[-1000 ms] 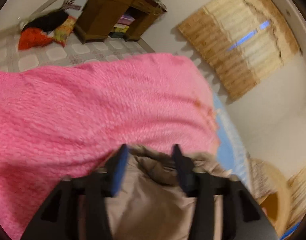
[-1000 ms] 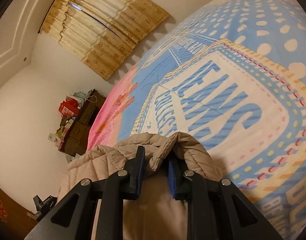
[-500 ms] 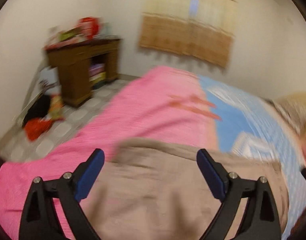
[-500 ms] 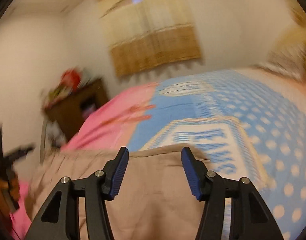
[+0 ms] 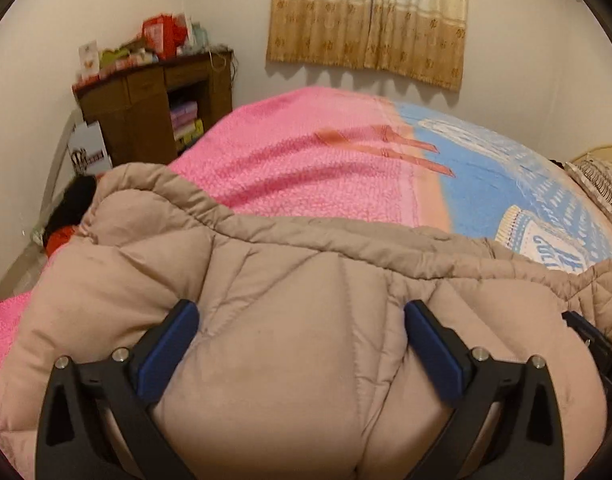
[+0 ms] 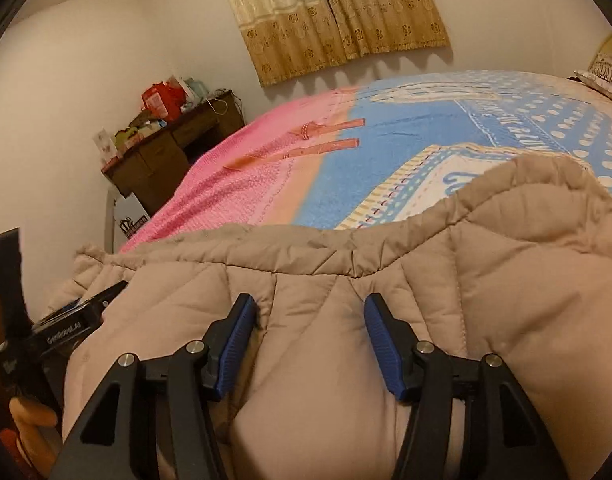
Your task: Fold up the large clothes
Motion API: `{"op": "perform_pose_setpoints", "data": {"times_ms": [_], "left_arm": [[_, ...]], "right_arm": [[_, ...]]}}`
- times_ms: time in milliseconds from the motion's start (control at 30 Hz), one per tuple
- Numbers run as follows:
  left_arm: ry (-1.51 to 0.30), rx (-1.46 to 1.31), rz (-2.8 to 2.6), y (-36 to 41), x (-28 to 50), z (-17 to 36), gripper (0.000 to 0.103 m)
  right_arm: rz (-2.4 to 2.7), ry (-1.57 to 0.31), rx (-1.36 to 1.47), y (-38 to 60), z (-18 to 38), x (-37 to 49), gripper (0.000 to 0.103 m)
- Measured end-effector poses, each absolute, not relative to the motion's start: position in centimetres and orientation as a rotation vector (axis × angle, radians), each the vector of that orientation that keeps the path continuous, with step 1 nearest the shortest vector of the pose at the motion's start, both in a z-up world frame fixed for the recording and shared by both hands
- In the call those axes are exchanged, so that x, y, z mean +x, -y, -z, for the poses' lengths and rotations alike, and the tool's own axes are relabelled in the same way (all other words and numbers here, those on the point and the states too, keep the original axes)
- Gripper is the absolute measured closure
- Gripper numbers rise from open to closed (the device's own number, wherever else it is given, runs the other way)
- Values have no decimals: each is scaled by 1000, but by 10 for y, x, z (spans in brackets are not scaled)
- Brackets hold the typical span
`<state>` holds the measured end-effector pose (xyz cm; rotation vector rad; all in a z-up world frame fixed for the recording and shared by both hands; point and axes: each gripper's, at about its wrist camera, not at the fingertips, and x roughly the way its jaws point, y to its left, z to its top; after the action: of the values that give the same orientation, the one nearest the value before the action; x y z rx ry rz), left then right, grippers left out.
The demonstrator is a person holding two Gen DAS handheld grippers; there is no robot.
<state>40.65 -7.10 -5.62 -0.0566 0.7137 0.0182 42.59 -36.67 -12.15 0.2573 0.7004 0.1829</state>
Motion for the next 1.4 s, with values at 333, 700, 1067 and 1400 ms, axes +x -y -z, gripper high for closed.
{"op": "perform_pose_setpoints", "data": {"times_ms": [333,700,1067,1400], "left_arm": [[-744,-22,-46,84,425,74,0],[-761,7,-66,87,427,78,0],[-761,19,-62,89,428,78,0],[-791,-6,-24,84,425,73,0]], "right_arm": [[-140,-739,217,359,129,439,43],[-66,-641,236,400,82,414,43],[101,-773,450,476,145,430,42],[143,-774,382,470,145,427,42]]}}
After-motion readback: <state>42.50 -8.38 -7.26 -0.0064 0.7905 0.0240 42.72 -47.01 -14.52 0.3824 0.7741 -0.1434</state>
